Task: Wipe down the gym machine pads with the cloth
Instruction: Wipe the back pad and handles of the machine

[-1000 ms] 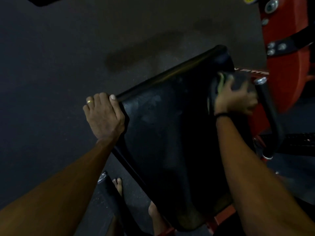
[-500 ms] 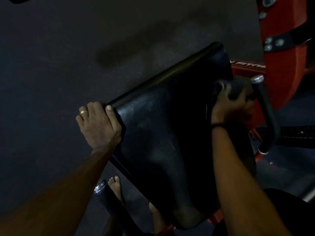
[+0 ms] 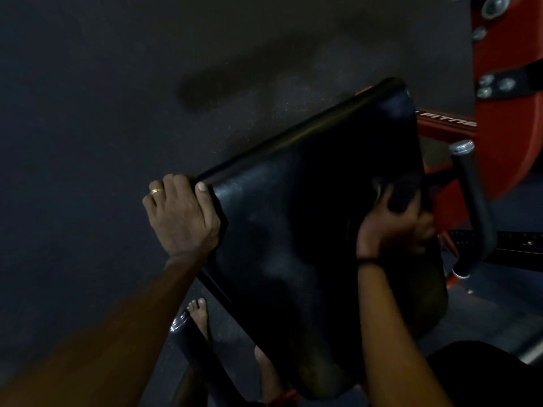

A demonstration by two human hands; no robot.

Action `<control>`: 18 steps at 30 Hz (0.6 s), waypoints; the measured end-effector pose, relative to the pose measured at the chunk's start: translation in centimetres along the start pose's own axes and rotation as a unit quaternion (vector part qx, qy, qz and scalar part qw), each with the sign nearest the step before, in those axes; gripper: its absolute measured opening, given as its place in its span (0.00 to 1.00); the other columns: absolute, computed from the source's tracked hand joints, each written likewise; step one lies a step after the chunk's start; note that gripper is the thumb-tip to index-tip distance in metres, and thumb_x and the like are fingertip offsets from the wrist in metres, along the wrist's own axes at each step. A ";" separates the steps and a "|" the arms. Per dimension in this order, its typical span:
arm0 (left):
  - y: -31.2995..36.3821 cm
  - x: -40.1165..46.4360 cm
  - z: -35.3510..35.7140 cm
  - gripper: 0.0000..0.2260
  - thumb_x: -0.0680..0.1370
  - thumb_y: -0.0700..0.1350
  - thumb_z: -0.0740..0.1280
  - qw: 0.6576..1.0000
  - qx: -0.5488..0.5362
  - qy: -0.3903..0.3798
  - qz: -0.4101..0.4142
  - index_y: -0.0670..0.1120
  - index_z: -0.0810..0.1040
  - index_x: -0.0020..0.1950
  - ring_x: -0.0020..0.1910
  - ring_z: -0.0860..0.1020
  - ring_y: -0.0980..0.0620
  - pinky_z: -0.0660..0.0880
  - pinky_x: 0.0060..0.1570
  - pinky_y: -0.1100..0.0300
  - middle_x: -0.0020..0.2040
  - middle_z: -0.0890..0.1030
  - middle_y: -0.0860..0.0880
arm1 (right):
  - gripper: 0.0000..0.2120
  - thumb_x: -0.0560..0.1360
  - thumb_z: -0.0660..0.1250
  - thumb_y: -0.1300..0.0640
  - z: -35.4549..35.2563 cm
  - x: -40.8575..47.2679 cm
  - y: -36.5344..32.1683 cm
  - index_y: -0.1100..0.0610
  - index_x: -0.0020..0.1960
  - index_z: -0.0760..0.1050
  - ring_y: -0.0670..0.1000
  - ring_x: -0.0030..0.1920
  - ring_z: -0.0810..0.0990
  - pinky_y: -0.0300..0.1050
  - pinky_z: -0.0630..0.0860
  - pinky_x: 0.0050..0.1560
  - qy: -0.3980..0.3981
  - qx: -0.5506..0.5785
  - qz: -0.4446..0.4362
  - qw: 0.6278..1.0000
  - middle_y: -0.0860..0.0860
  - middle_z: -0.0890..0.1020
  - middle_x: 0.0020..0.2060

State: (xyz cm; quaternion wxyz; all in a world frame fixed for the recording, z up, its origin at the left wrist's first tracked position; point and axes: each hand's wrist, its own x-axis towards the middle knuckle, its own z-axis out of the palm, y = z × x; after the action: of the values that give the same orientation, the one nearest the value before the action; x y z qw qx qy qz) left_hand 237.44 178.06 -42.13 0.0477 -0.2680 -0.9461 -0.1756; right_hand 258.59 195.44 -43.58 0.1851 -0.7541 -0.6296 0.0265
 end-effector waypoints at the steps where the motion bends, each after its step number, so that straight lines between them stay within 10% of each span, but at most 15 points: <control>1: 0.0 0.0 0.0 0.14 0.82 0.49 0.53 1.000 -0.001 0.000 0.001 0.40 0.70 0.47 0.49 0.72 0.37 0.64 0.51 0.44 0.45 0.75 0.38 | 0.26 0.77 0.61 0.36 0.6 1.7 -3.6 0.51 0.66 0.76 0.64 0.57 0.74 0.59 0.68 0.53 0.003 0.008 -0.012 1.000 0.60 0.77 0.54; 5: 0.0 0.2 0.1 0.15 0.82 0.49 0.53 1.000 -0.005 0.002 -0.001 0.40 0.70 0.46 0.48 0.72 0.37 0.64 0.50 0.44 0.44 0.74 0.38 | 0.23 0.74 0.64 0.37 0.6 -1.5 -11.8 0.48 0.62 0.79 0.61 0.54 0.75 0.56 0.66 0.51 0.004 0.054 -0.196 0.979 0.56 0.78 0.51; 10: 0.0 0.4 -0.3 0.16 0.82 0.50 0.53 0.999 -0.038 0.011 0.000 0.40 0.69 0.44 0.47 0.71 0.38 0.63 0.48 0.45 0.43 0.74 0.39 | 0.18 0.76 0.65 0.40 -4.1 -14.6 0.6 0.47 0.60 0.83 0.60 0.47 0.78 0.56 0.73 0.47 -0.119 0.106 -0.353 0.922 0.54 0.82 0.46; 14: -0.1 0.2 -0.1 0.15 0.83 0.49 0.53 0.998 -0.056 0.033 0.002 0.41 0.70 0.43 0.45 0.72 0.39 0.66 0.46 0.45 0.41 0.74 0.41 | 0.23 0.78 0.61 0.35 -2.7 -10.1 8.2 0.52 0.60 0.79 0.64 0.45 0.76 0.57 0.70 0.44 -0.062 0.046 -0.146 0.986 0.59 0.78 0.45; 18: -0.4 0.1 0.2 0.16 0.83 0.50 0.53 0.997 -0.063 0.043 0.010 0.41 0.70 0.43 0.45 0.72 0.39 0.66 0.45 0.45 0.40 0.74 0.42 | 0.29 0.78 0.60 0.35 4.4 0.3 -0.6 0.54 0.69 0.75 0.63 0.54 0.77 0.65 0.74 0.54 -0.003 0.170 0.031 0.985 0.60 0.79 0.55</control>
State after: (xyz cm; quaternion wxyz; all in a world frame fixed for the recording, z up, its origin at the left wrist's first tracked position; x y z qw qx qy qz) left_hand 237.15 177.81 -42.46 0.0728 -0.2724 -0.9274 -0.2459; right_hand 256.86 196.89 -47.42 0.3082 -0.7306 -0.5927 0.1412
